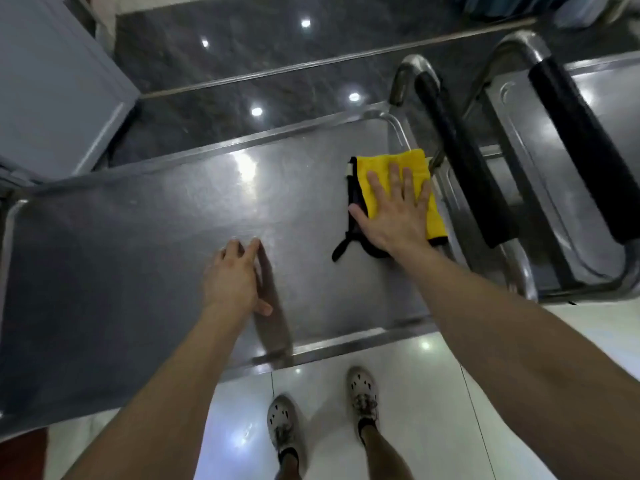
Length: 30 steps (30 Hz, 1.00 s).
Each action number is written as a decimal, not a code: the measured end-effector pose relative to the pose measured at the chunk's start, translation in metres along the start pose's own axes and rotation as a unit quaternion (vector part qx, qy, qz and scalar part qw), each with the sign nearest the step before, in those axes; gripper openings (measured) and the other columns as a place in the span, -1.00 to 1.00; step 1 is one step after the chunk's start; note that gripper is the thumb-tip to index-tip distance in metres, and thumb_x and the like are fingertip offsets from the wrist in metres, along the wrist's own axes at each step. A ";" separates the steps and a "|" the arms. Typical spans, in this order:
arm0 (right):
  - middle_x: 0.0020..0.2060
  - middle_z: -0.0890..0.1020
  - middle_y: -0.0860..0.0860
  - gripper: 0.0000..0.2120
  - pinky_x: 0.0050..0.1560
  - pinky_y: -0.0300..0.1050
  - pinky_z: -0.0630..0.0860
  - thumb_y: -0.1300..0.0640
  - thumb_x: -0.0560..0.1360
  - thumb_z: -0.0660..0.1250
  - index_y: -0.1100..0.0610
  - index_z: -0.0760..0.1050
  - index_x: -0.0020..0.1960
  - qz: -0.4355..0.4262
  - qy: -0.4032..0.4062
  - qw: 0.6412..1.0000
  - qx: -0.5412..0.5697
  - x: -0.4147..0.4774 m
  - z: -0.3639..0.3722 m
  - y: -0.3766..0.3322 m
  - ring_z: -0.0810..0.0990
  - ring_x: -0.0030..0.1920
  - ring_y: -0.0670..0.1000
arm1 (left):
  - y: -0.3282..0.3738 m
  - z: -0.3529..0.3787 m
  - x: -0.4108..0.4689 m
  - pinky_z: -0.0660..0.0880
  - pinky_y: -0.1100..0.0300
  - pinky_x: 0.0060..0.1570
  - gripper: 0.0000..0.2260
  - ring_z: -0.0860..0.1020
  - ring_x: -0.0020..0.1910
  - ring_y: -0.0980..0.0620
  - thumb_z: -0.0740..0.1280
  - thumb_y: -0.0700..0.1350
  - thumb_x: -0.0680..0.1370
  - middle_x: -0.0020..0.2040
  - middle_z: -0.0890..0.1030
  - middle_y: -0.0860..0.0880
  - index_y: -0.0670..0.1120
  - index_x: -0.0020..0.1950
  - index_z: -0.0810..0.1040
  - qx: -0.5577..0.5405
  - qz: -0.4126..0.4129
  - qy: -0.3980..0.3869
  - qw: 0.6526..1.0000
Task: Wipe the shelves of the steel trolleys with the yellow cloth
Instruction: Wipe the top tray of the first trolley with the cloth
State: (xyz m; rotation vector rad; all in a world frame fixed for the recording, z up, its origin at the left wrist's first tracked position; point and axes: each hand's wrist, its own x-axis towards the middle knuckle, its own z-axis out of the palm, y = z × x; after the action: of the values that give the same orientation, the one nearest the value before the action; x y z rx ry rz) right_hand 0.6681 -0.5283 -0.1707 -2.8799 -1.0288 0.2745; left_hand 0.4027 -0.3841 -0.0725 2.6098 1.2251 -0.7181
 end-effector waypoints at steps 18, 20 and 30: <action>0.74 0.03 0.12 -0.32 0.57 0.54 -0.07 -0.36 0.67 0.06 -0.14 0.15 0.72 -0.290 0.041 0.956 0.015 -0.036 0.040 -0.107 -0.09 0.73 0.25 | -0.022 0.003 0.008 0.40 -0.08 0.50 0.35 0.19 0.68 -0.16 0.80 0.15 0.11 0.73 0.17 -0.07 0.17 0.75 0.10 -0.050 -0.019 0.010 0.999; 0.74 0.01 0.12 -0.32 0.57 0.55 -0.04 -0.35 0.68 0.09 -0.13 0.15 0.73 -0.288 0.047 0.956 0.015 -0.079 0.047 -0.098 -0.11 0.73 0.24 | -0.023 0.001 0.007 0.40 -0.09 0.50 0.34 0.22 0.65 -0.18 0.80 0.15 0.10 0.71 0.19 -0.08 0.17 0.75 0.12 -0.050 -0.012 0.008 0.999; 0.75 -0.08 0.04 -0.35 0.60 0.51 -0.03 -0.35 0.71 0.03 -0.18 0.07 0.74 -0.199 0.054 0.978 0.017 -0.184 0.061 -0.082 -0.16 0.74 0.18 | -0.033 0.008 -0.006 0.47 -0.21 0.41 0.30 0.29 0.53 -0.28 0.77 0.25 0.12 0.61 0.27 -0.12 0.13 0.72 0.14 -0.035 0.040 0.007 0.999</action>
State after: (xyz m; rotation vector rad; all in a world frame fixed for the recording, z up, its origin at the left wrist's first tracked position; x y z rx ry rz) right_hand 0.4649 -0.5811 -0.1939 -2.5463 -1.5217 0.1059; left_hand 0.3714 -0.3698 -0.0745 2.5948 1.1210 -0.6312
